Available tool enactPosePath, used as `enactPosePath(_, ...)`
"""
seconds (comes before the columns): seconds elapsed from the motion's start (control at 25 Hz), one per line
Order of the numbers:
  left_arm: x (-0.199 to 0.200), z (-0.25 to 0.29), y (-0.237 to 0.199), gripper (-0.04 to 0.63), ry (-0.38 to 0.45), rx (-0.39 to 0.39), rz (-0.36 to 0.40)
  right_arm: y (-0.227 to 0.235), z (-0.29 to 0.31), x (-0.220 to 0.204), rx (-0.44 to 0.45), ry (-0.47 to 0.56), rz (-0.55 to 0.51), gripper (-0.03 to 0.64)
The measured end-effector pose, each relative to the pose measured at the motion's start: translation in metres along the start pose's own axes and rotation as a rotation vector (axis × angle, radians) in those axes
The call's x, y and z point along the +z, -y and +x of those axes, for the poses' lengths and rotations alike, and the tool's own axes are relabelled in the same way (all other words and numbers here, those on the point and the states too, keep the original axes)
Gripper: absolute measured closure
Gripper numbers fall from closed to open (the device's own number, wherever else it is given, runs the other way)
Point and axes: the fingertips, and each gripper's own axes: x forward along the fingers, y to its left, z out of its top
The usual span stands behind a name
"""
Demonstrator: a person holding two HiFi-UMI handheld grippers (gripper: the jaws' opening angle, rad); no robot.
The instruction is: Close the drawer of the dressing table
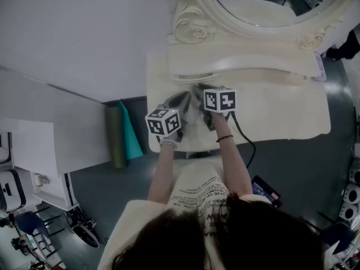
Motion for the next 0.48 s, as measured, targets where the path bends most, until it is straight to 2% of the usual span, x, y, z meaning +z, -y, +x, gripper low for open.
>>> enactPosePath(0.48, 0.0047, 0.0041, -0.0084, 0.593, 0.005, 0.004, -0.003, 0.0034, 0.007, 0.0077, -0.004, 0.004, 0.002, 0.523)
